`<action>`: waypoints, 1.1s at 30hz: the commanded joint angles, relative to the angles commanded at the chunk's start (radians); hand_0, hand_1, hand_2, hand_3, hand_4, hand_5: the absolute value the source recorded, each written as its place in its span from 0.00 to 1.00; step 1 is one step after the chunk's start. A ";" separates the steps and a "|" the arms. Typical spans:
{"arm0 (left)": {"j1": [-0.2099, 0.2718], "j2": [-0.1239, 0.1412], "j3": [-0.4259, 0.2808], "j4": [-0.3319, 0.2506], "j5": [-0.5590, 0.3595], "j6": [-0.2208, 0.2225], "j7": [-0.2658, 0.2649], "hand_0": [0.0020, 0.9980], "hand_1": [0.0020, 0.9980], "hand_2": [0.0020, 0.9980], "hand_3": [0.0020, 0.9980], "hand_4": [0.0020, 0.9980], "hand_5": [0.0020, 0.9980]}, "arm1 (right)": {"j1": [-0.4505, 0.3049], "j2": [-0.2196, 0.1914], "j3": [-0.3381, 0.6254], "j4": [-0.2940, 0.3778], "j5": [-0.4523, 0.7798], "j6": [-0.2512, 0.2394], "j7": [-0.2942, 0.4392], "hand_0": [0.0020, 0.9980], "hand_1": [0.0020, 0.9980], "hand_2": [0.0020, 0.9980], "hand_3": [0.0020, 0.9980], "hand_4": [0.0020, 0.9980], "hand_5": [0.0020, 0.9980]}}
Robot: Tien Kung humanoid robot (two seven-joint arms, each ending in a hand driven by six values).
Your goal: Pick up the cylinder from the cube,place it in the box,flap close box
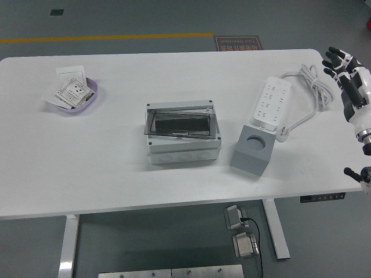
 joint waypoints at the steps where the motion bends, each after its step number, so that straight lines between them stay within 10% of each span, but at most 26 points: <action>1: 0.000 0.000 -0.001 0.000 0.001 0.000 0.000 0.61 0.67 0.60 0.59 0.63 0.26 | 0.000 0.000 0.000 0.000 0.001 -0.001 0.000 0.89 0.85 0.89 0.95 1.00 0.94; 19: 0.000 -0.002 -0.010 0.000 0.012 0.000 -0.001 0.61 0.67 0.61 0.59 0.63 0.26 | -0.001 -0.004 0.004 0.001 0.026 -0.018 0.015 0.84 0.81 0.99 1.00 1.00 1.00; 20: 0.000 -0.002 -0.011 0.000 0.013 0.000 -0.001 0.61 0.67 0.61 0.59 0.63 0.26 | -0.001 -0.004 0.005 0.000 0.029 -0.021 0.016 0.70 0.80 0.99 1.00 1.00 1.00; 25: 0.000 -0.002 -0.015 0.000 0.018 0.000 -0.001 0.61 0.67 0.61 0.59 0.63 0.26 | -0.001 -0.004 0.007 0.000 0.046 -0.036 0.021 0.70 0.80 0.99 1.00 1.00 1.00; 26: 0.000 -0.002 -0.015 0.000 0.019 0.000 -0.002 0.61 0.67 0.61 0.59 0.63 0.27 | -0.001 -0.004 0.007 0.000 0.048 -0.038 0.021 0.36 0.73 0.99 1.00 1.00 1.00; 33: 0.000 -0.002 -0.020 0.000 0.025 0.000 -0.003 0.61 0.67 0.61 0.59 0.64 0.27 | 0.000 -0.004 0.008 0.002 0.052 -0.045 0.023 0.22 0.66 0.98 1.00 1.00 1.00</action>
